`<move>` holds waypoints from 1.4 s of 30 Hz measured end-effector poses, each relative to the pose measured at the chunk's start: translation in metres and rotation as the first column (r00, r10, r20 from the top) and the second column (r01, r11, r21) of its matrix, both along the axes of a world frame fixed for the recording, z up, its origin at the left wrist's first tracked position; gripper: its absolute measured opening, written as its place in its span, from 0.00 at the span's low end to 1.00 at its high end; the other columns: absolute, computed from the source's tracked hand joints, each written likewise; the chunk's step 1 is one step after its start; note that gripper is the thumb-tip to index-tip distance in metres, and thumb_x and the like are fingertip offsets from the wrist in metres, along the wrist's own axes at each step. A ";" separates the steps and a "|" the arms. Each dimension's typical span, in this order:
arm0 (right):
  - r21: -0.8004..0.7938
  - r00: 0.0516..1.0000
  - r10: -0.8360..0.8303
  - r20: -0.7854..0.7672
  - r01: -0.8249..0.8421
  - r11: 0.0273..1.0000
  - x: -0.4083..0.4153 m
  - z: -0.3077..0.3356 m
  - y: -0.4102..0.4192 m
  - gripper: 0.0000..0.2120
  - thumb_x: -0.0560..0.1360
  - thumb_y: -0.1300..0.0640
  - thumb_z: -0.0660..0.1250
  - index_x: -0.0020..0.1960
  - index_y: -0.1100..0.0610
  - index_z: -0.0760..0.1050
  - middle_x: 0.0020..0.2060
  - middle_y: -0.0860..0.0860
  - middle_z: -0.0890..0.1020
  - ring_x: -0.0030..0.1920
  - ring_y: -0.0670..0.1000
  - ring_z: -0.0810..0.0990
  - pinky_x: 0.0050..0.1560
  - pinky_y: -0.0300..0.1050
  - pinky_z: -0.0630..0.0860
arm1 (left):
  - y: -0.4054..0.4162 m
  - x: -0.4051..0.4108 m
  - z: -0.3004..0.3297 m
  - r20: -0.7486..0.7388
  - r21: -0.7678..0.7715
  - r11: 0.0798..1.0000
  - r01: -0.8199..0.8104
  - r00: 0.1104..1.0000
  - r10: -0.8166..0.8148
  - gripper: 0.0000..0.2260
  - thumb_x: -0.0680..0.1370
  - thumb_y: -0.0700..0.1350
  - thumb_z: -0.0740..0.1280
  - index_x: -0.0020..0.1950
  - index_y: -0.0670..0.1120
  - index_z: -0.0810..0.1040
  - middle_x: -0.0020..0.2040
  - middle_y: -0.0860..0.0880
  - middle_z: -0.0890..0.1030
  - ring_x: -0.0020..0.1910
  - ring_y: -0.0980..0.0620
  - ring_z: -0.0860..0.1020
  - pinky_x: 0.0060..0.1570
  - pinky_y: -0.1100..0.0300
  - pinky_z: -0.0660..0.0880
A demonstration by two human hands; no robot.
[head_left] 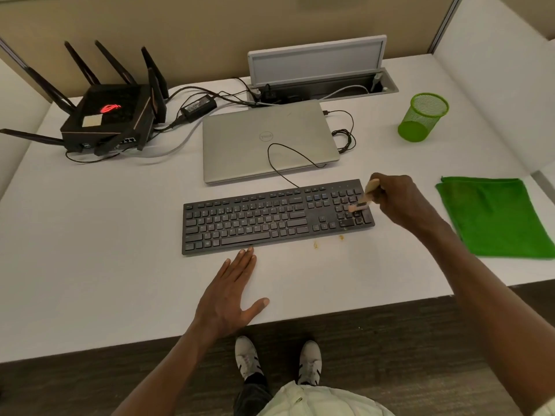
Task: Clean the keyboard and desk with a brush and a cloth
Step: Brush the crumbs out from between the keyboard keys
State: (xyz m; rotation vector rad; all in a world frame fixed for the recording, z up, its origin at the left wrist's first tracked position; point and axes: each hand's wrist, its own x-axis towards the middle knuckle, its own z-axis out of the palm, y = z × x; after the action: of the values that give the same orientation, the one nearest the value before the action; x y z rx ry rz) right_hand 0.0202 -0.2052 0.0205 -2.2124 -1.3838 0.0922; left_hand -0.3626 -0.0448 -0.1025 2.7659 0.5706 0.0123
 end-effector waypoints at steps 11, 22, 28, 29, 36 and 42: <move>0.068 0.949 -0.310 -0.057 0.314 0.947 -0.008 -0.002 0.002 0.05 0.75 0.64 0.61 0.41 0.60 0.73 0.30 0.52 0.80 0.29 0.55 0.74 0.32 0.47 0.69 | 0.000 0.000 0.001 -0.028 -0.005 1.000 -0.001 1.000 0.001 0.42 0.79 0.72 0.51 0.84 0.46 0.48 0.84 0.51 0.44 0.82 0.56 0.43 0.80 0.54 0.44; 0.028 0.876 -0.458 -0.153 0.467 0.884 -0.028 -0.012 -0.010 0.08 0.76 0.60 0.61 0.39 0.61 0.71 0.29 0.54 0.79 0.30 0.57 0.76 0.33 0.55 0.75 | 0.001 0.000 0.000 -0.038 -0.009 1.000 -0.004 0.999 0.003 0.42 0.79 0.73 0.50 0.84 0.46 0.47 0.84 0.51 0.44 0.82 0.56 0.42 0.80 0.54 0.45; 0.021 0.880 -0.441 -0.174 0.451 0.892 -0.030 -0.015 -0.007 0.07 0.75 0.60 0.60 0.39 0.60 0.70 0.30 0.53 0.79 0.30 0.56 0.78 0.31 0.53 0.75 | 0.001 0.000 0.000 -0.038 -0.011 1.000 0.002 0.999 -0.002 0.42 0.79 0.73 0.50 0.84 0.46 0.48 0.84 0.51 0.45 0.83 0.56 0.43 0.80 0.53 0.46; 0.009 0.885 -0.434 -0.168 0.441 0.897 -0.032 -0.015 -0.010 0.06 0.74 0.61 0.61 0.39 0.61 0.70 0.29 0.53 0.78 0.30 0.56 0.77 0.31 0.53 0.74 | 0.001 0.000 0.000 -0.035 -0.010 1.000 0.001 0.999 -0.001 0.43 0.79 0.73 0.50 0.84 0.46 0.48 0.84 0.51 0.45 0.83 0.56 0.43 0.80 0.53 0.45; 0.038 0.886 -0.441 -0.143 0.451 0.892 -0.036 -0.007 -0.017 0.07 0.75 0.63 0.61 0.38 0.60 0.69 0.27 0.50 0.76 0.28 0.52 0.74 0.29 0.46 0.68 | 0.000 0.000 0.000 -0.024 -0.002 1.000 0.004 1.000 -0.004 0.42 0.80 0.71 0.52 0.84 0.45 0.49 0.84 0.51 0.45 0.83 0.55 0.44 0.80 0.54 0.45; 0.010 0.894 -0.428 -0.134 0.433 0.901 -0.038 -0.015 -0.020 0.05 0.74 0.61 0.61 0.39 0.61 0.69 0.28 0.54 0.77 0.30 0.58 0.75 0.31 0.54 0.73 | 0.001 0.000 0.000 -0.024 -0.009 1.000 0.002 1.000 -0.003 0.42 0.80 0.71 0.53 0.84 0.45 0.49 0.84 0.50 0.45 0.83 0.55 0.45 0.80 0.53 0.46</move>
State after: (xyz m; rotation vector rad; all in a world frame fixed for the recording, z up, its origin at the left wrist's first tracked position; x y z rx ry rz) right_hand -0.0174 -0.2251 0.0052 -2.3786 -0.7925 0.0469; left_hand -0.3628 -0.0440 -0.1024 2.7614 0.5719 -0.0237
